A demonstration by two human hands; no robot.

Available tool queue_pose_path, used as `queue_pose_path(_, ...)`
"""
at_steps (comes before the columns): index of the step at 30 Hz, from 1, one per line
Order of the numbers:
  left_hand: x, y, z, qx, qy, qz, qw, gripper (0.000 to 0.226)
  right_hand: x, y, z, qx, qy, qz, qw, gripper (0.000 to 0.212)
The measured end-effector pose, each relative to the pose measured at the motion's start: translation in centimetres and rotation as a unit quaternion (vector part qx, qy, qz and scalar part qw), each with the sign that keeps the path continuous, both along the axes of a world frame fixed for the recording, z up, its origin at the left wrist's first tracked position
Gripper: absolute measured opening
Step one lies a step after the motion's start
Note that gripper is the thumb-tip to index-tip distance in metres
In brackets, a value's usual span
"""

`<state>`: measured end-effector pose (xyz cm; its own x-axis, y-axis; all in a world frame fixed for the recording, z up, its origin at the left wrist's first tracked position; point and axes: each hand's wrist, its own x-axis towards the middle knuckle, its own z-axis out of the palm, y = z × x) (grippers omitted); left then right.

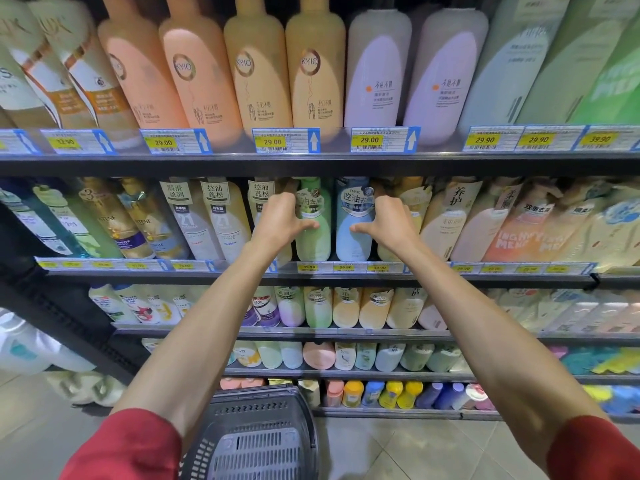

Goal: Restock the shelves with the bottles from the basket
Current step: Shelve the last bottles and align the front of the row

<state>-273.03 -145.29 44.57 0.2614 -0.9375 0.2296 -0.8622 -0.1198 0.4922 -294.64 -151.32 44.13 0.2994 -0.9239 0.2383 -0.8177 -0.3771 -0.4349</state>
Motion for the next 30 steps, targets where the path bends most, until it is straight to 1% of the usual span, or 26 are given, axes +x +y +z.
queue_pose_path(3, 0.1, -0.1, -0.1, 0.007, 0.000, 0.002, 1.000, 0.055, 0.2, 0.1, 0.0, 0.006, -0.005, -0.003, 1.000, 0.059)
queue_pose_path(6, 0.1, -0.1, -0.1, 0.006, 0.000, 0.003, 1.000, 0.056, 0.2, 0.1, 0.1, 0.016, -0.004, -0.010, 1.000, 0.058)
queue_pose_path(13, -0.2, 0.3, 0.2, 0.004, -0.002, 0.008, 1.000, 0.056, 0.1, 0.7, 0.4, 0.008, 0.002, -0.018, 1.000, 0.055)
queue_pose_path(18, -0.7, 0.8, 0.1, -0.002, -0.020, 0.019, 1.000, 0.052, -0.5, 1.5, -0.2, -0.013, 0.017, -0.020, 1.000, 0.046)
queue_pose_path(20, -0.7, 1.1, 0.0, -0.024, -0.010, 0.025, 0.999, 0.050, -0.7, 2.1, -0.5, -0.020, -0.003, -0.020, 1.000, 0.049)
queue_pose_path(22, -0.4, 2.0, -0.7, -0.072, 0.023, 0.012, 0.997, 0.051, -0.8, 3.3, -1.0, -0.031, -0.052, -0.014, 0.998, 0.058)
queue_pose_path(23, -0.3, 2.5, -1.2, -0.095, 0.027, 0.000, 0.995, 0.053, -0.8, 4.1, -1.4, -0.040, -0.077, -0.009, 0.996, 0.065)
queue_pose_path(25, 0.0, 3.5, -2.0, -0.109, 0.011, -0.026, 0.994, 0.064, -0.6, 6.0, -2.1, -0.062, -0.101, 0.007, 0.993, 0.077)
queue_pose_path(26, 0.3, 3.6, -2.1, -0.107, 0.003, -0.035, 0.994, 0.068, -0.3, 6.8, -2.4, -0.069, -0.101, 0.017, 0.992, 0.078)
queue_pose_path(30, 1.0, 3.7, -1.4, -0.101, -0.013, -0.081, 0.991, 0.069, 1.4, 8.1, -2.3, -0.084, -0.110, 0.033, 0.990, 0.069)
